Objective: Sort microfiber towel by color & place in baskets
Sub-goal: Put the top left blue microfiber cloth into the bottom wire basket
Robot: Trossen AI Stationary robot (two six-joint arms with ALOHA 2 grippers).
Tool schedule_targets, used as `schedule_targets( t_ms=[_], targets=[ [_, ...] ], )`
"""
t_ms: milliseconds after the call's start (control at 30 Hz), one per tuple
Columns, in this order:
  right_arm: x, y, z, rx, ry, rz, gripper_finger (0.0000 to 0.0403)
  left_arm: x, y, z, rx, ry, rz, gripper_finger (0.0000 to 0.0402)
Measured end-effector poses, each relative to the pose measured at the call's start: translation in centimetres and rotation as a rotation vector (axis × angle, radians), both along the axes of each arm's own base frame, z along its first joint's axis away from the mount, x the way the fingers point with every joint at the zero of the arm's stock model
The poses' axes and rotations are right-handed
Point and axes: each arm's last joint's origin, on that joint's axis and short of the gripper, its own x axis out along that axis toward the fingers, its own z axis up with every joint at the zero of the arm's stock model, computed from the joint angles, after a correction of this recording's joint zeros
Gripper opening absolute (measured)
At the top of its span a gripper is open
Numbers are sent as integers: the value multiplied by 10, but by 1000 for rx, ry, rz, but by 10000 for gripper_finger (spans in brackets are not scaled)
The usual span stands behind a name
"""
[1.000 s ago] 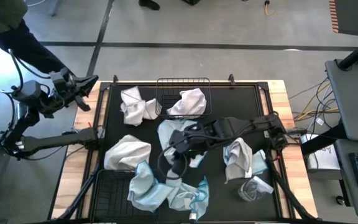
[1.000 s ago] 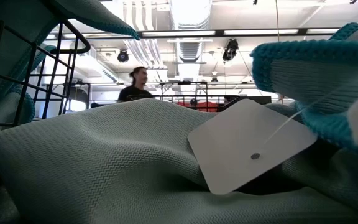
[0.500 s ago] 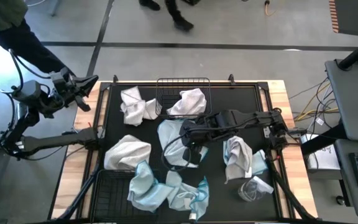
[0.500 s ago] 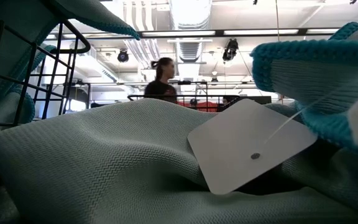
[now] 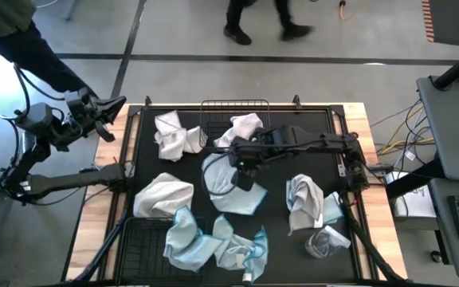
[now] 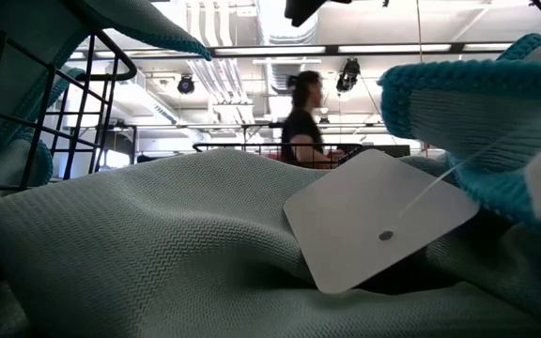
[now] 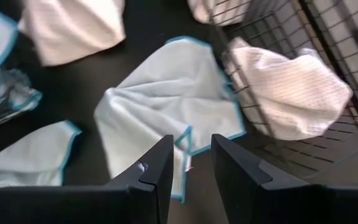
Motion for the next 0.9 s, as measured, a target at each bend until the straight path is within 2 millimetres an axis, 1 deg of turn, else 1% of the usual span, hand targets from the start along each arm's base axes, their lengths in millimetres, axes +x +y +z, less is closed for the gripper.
schedule_targets(
  t_ms=[200,333,467,600,900],
  targets=[
    [2,-15,-1,-4,2,-35,102,0,-1,0,12,7,-24,0],
    [4,-20,-9,-5,24,-48,102,0,-1,0,25,15,-45,0],
    [10,-24,-27,-4,67,-61,102,-2,-2,0,48,19,-42,0],
    [16,-27,-50,11,94,-89,102,-6,-4,0,68,20,-39,0],
    [23,-26,-100,99,159,-148,102,-10,-6,1,76,7,-38,0]
  ],
)
